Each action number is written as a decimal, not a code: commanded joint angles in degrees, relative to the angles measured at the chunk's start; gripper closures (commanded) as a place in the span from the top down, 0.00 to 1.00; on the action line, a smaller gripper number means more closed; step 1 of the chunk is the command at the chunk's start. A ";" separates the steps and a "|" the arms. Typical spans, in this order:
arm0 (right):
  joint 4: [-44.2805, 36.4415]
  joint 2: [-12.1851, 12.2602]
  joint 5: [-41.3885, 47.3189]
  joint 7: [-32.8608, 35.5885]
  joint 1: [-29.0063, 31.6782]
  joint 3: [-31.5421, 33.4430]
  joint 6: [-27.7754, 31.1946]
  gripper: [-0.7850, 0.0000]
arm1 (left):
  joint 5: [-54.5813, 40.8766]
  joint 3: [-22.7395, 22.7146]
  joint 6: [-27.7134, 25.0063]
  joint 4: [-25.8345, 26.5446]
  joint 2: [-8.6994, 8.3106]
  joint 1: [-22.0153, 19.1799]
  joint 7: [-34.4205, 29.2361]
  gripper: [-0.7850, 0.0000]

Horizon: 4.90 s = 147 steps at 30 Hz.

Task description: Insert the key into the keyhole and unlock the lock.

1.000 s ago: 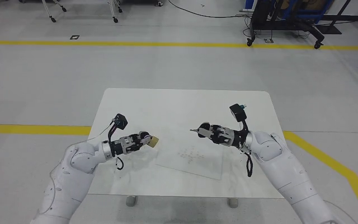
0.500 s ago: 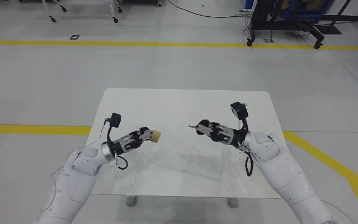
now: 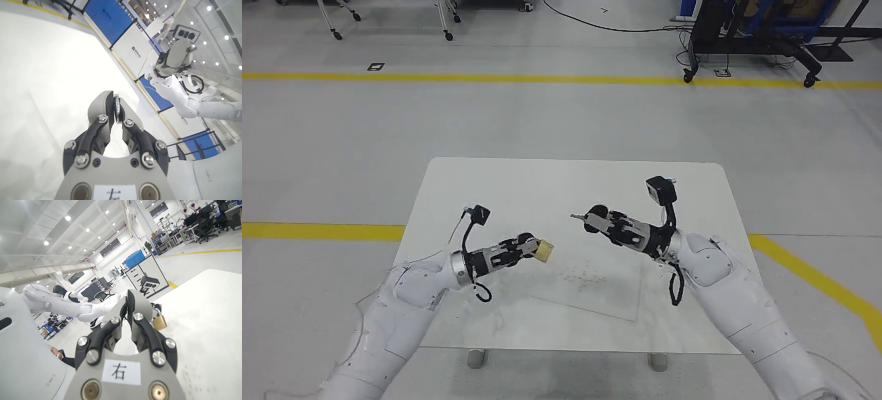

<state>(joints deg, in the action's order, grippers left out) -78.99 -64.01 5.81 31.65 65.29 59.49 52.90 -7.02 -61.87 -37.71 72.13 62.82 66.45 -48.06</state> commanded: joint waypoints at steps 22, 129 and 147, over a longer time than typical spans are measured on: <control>2.90 -6.30 -27.12 -22.38 -5.25 -9.85 5.10 0.00 | -58.84 11.90 12.10 -32.84 11.58 -19.97 -27.65 0.00; 3.80 -2.90 -15.92 -18.61 -7.29 -10.40 5.10 0.00 | -36.32 6.44 3.44 -9.46 2.31 -12.21 -21.96 0.00; -0.96 -1.83 -16.65 -19.94 -3.75 -6.97 2.61 0.00 | -37.10 6.76 18.31 -6.84 2.63 -10.20 -12.36 0.00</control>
<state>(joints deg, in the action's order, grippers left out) -79.40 -66.00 -9.79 12.26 60.76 51.63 55.77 -42.71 -55.22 -23.80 64.85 65.39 56.11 -61.00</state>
